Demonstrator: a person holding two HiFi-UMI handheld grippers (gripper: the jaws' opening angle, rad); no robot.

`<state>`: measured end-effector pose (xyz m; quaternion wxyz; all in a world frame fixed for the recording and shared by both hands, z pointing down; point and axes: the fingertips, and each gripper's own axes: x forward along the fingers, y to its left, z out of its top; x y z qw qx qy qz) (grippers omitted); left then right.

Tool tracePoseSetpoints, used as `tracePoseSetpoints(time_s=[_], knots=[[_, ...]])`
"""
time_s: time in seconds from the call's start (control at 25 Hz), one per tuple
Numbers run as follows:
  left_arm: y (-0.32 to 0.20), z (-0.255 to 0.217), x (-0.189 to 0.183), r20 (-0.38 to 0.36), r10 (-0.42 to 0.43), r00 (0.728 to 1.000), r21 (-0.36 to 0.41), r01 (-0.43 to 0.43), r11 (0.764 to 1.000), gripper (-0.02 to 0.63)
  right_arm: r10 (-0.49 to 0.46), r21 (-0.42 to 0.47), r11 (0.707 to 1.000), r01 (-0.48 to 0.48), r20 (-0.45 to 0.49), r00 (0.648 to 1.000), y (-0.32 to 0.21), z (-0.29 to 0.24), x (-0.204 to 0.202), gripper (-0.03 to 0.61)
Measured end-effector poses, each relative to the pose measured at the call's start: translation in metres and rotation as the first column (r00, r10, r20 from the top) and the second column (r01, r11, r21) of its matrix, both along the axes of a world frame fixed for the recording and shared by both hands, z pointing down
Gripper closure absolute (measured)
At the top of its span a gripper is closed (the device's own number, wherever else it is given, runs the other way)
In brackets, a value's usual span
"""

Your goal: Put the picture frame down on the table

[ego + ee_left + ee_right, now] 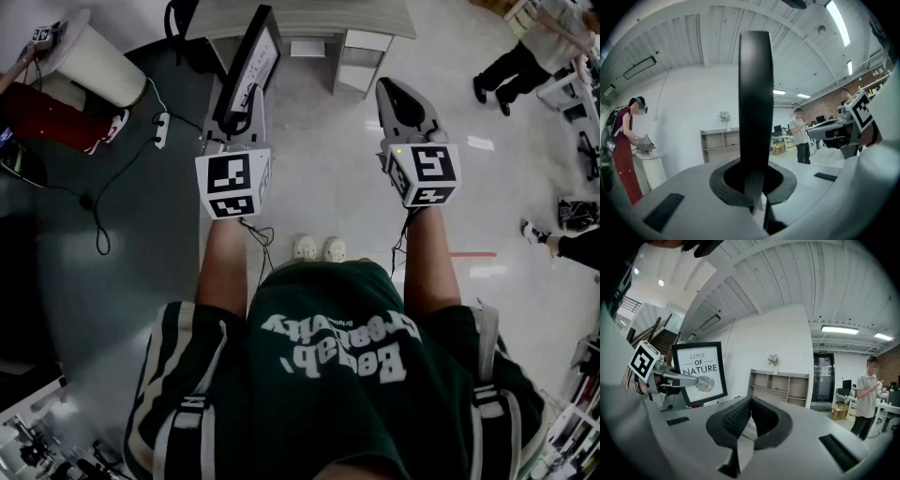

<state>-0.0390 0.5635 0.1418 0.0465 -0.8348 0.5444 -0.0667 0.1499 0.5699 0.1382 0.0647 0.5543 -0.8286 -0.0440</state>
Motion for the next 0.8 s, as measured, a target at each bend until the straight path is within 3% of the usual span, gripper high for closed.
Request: tracePoseSetpoints(time_s=[0.8], knots=[[-0.011, 0.008, -0.014, -0.008, 0.018, 1.0, -0.016, -0.018, 1.0, 0.588, 0.014, 0.004, 1.0, -0.014, -0.016, 1.0, -0.005, 0.009, -0.014, 0.545]])
